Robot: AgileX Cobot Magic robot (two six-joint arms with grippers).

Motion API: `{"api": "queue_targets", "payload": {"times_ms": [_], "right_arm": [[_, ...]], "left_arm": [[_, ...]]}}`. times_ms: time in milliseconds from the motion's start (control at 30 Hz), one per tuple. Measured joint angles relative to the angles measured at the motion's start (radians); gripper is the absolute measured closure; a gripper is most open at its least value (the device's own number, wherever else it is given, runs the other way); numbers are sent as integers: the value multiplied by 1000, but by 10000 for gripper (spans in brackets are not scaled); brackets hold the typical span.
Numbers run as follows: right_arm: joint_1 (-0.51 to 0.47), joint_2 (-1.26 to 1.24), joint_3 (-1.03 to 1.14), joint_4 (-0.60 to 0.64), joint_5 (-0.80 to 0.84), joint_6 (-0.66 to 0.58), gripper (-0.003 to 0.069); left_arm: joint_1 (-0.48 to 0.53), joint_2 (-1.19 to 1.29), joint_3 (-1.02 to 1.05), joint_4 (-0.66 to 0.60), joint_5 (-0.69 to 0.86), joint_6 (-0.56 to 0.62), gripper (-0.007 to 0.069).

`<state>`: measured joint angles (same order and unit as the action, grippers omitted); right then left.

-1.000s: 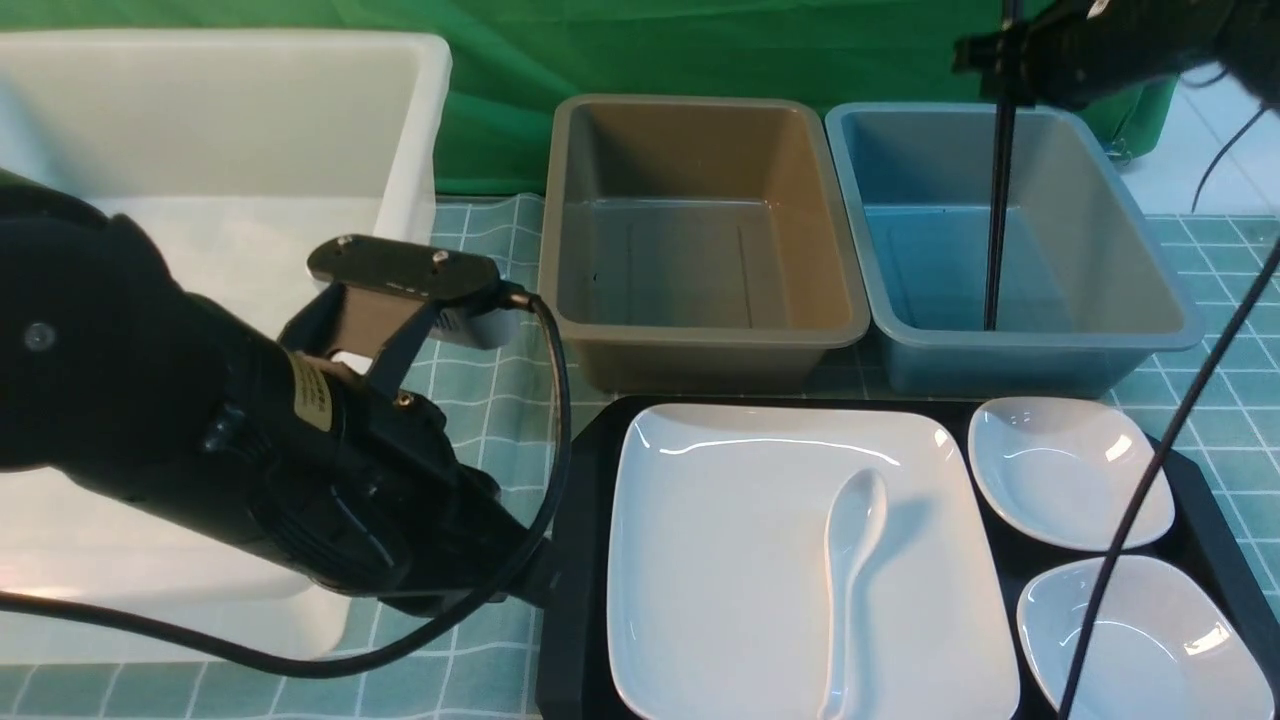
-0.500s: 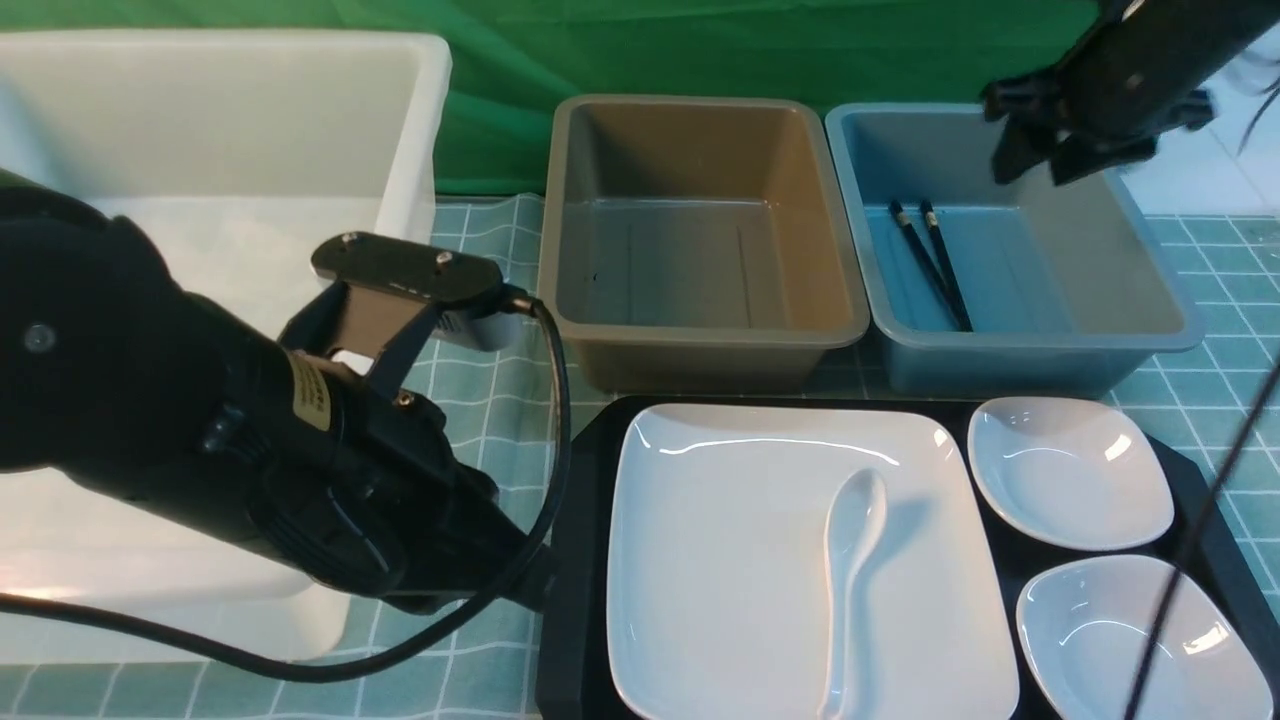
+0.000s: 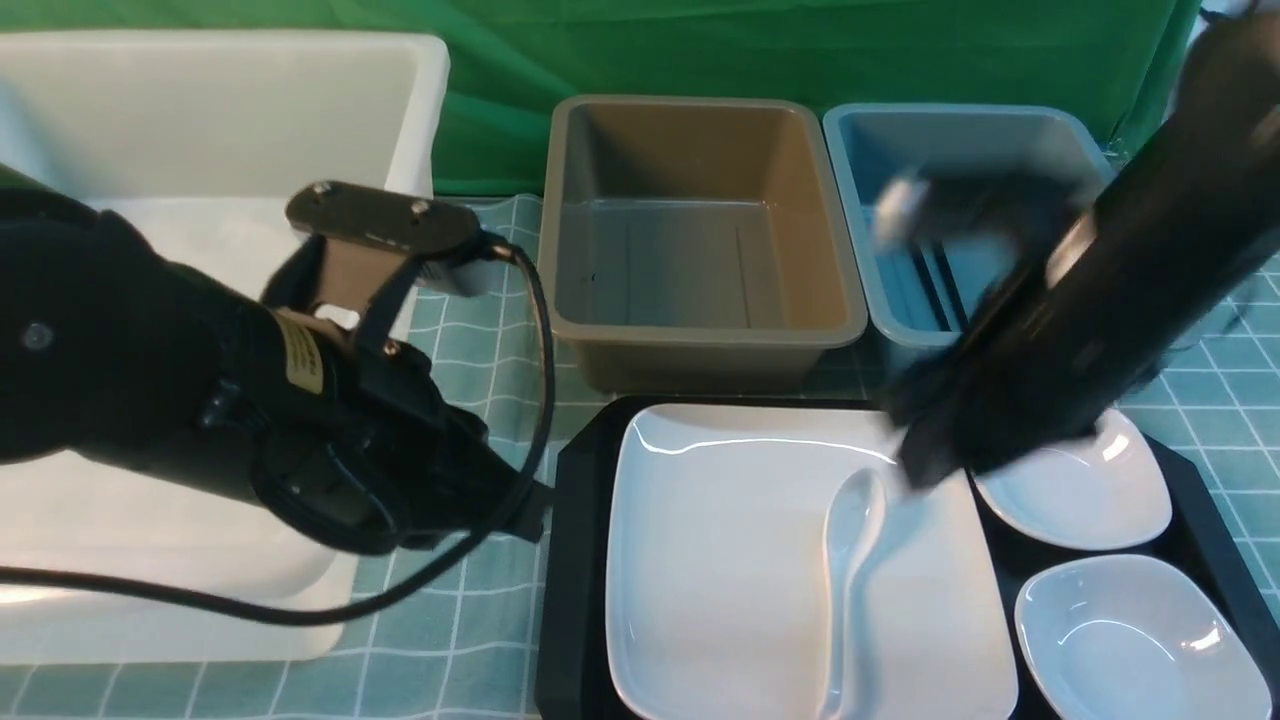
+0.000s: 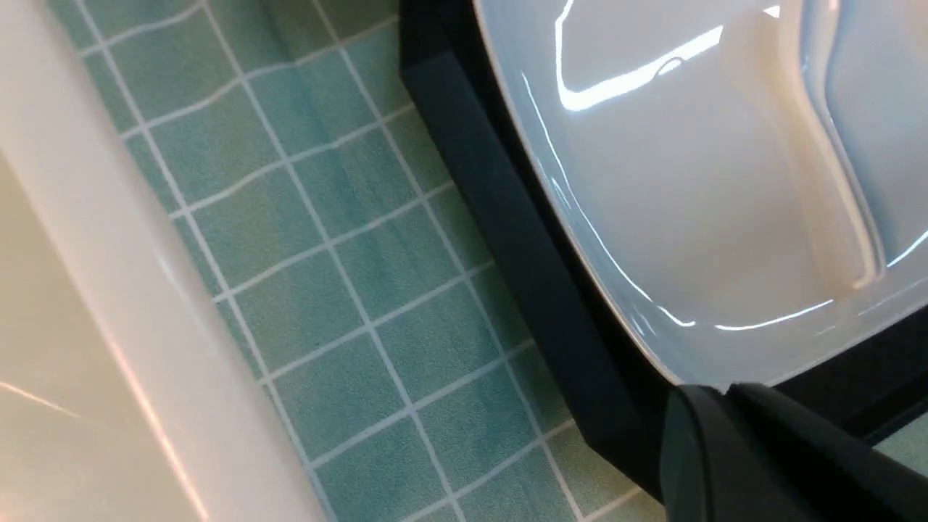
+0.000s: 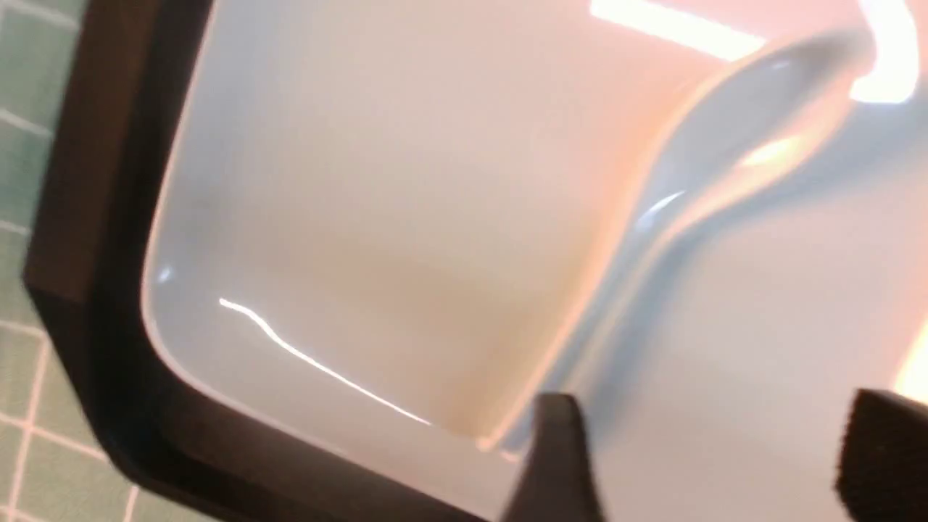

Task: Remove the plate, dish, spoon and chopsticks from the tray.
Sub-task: Use the right arm to grab a soup spoon from the plate

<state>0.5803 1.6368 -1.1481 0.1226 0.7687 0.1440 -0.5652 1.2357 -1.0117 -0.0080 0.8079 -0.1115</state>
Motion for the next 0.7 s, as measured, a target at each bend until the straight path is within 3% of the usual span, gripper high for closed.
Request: {"api": "queue_targets", "payload": {"times_ms": [67,200,467,533,567,600,667,700], "right_arm": [[43,37,34,-7,-51,37,73],[85,104,46,-8,-98,76,78],[95,187,46,-14,-133,86,200],[95,187,46,-14,-134,83,267],[95,188,46,-14,-134,71,385],[95,188,46,-14,-134,68,418],[95,180,46,-14,-129,47,556],[95,173,46,-13,-126,44,577]], "left_arm": [[16,0,0,0,4,-1,615],[36,0,0,8,21,-1,615],[49,0,0,13,44,-1,615],[49,0,0,13,44,-1,615],[49,0,0,13,44,-1,615],[49,0,0,13,44,-1,615],[49,0,0,14,45,-1,615],[49,0,0,14,45,-1,615]]}}
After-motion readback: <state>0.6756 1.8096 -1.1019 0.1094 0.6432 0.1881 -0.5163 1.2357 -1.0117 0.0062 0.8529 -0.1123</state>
